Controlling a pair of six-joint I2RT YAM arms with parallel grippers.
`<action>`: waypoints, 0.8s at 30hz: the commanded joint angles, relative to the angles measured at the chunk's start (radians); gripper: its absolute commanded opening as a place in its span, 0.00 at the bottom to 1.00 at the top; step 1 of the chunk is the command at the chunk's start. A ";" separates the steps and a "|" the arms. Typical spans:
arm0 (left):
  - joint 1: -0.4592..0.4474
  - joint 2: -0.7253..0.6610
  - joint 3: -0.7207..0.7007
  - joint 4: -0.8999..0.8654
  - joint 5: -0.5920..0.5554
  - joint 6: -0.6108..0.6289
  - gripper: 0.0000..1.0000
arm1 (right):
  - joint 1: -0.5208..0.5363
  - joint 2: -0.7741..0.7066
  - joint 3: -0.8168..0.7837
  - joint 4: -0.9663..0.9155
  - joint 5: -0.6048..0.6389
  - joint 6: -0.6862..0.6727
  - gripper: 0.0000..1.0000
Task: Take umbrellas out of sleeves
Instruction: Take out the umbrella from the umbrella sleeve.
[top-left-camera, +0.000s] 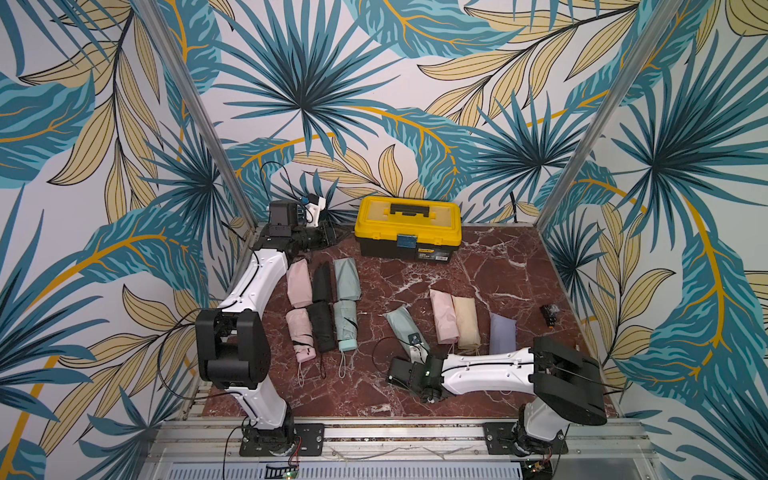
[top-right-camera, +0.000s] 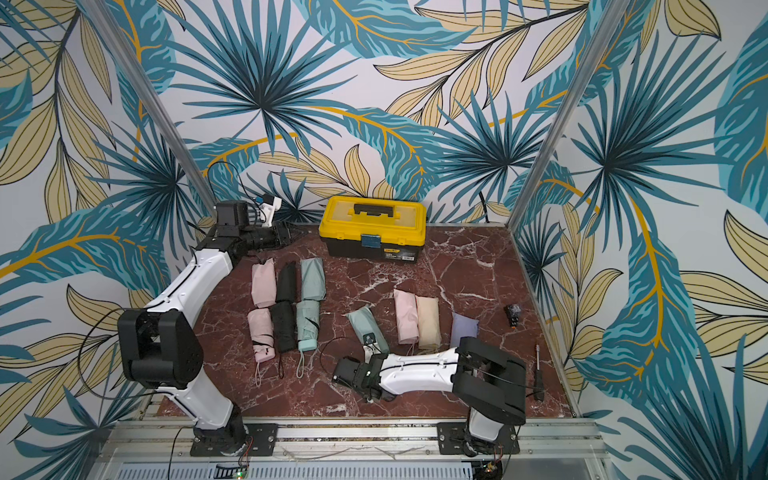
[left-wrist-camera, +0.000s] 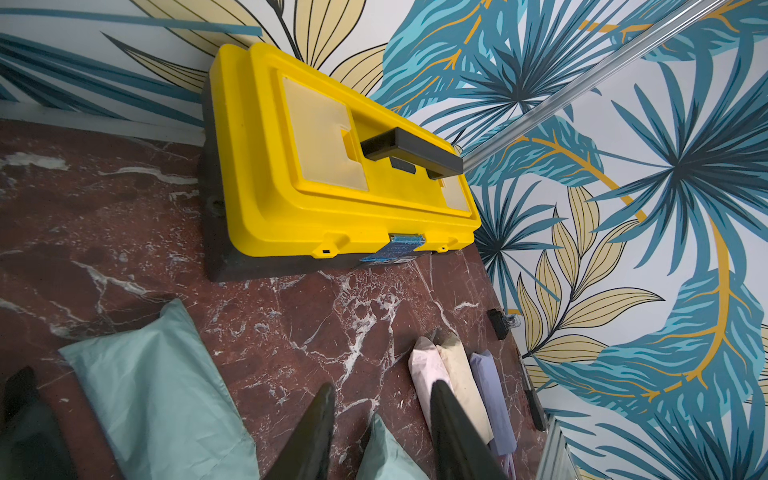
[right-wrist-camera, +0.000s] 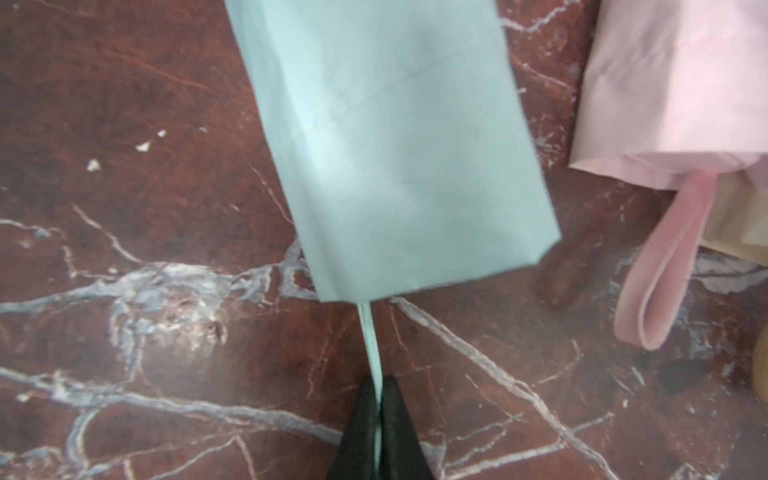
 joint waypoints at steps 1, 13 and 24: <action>0.012 0.012 0.030 0.015 0.005 0.004 0.40 | 0.002 0.011 -0.041 0.000 -0.057 -0.005 0.11; 0.012 0.019 0.027 0.015 0.000 0.005 0.40 | 0.002 0.012 -0.071 0.021 -0.070 0.004 0.22; 0.002 0.018 0.024 0.015 -0.006 0.018 0.40 | 0.004 -0.091 -0.124 0.025 -0.066 -0.041 0.02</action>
